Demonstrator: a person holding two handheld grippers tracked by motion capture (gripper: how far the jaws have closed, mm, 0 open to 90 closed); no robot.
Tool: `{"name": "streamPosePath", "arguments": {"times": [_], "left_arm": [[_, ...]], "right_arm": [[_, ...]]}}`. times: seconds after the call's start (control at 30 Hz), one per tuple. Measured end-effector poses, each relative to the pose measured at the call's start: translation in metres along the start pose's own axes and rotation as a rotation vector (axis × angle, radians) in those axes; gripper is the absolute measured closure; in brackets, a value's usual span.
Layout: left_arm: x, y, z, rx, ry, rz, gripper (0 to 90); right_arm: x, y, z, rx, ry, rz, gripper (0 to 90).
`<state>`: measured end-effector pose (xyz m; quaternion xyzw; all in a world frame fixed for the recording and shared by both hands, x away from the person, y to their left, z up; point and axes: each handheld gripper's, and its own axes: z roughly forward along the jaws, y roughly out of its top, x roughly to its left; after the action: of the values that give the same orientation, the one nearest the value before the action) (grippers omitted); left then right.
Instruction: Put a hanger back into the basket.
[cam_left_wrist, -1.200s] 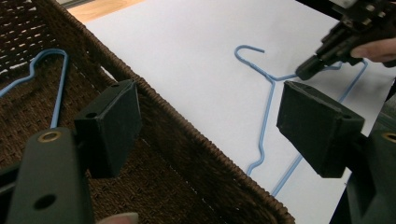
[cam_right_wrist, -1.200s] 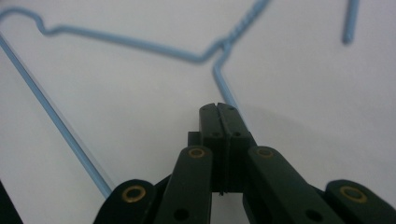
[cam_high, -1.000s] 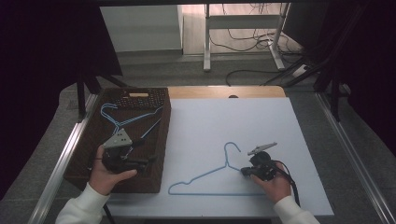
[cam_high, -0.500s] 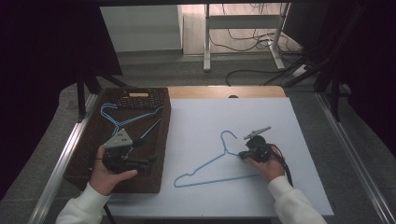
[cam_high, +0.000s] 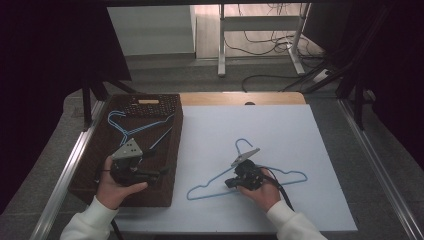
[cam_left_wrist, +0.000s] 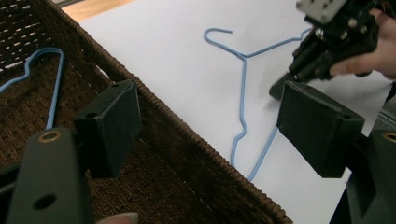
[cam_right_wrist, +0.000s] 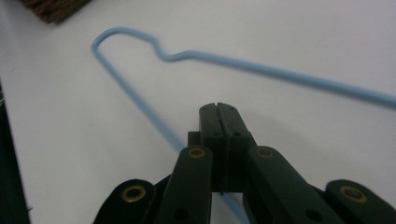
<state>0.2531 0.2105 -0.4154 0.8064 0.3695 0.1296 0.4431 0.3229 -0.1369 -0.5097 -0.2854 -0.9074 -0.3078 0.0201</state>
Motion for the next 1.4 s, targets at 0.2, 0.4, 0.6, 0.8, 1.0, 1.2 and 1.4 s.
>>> {"name": "streamPosePath", "arguments": {"times": [0.2,0.4,0.6,0.8,1.0,1.2,1.4], "left_arm": [[0.002,-0.001,0.0,0.001,0.002,-0.006,21.3],[0.001,-0.001,0.001,0.003,-0.001,-0.002,21.3],[0.001,-0.001,0.003,0.009,-0.004,0.0,21.2],[-0.001,0.001,0.007,0.01,-0.011,0.002,21.1],[-0.003,0.0,0.009,0.02,-0.019,0.003,21.1],[-0.008,0.0,0.009,0.018,-0.027,0.011,21.1],[-0.011,0.0,0.013,0.028,-0.033,0.016,21.0]], "right_arm": [[0.006,-0.005,0.006,0.03,0.013,0.005,89.8],[0.011,-0.014,0.0,0.052,0.042,0.004,89.8],[0.022,-0.038,-0.014,0.077,0.066,0.003,89.8],[0.012,-0.036,-0.028,0.007,0.046,0.027,89.7],[-0.01,-0.031,-0.048,-0.095,-0.038,0.117,81.4],[-0.031,-0.018,-0.053,-0.126,-0.116,0.187,73.3],[-0.044,-0.005,-0.045,-0.099,-0.164,0.227,66.8]]}}
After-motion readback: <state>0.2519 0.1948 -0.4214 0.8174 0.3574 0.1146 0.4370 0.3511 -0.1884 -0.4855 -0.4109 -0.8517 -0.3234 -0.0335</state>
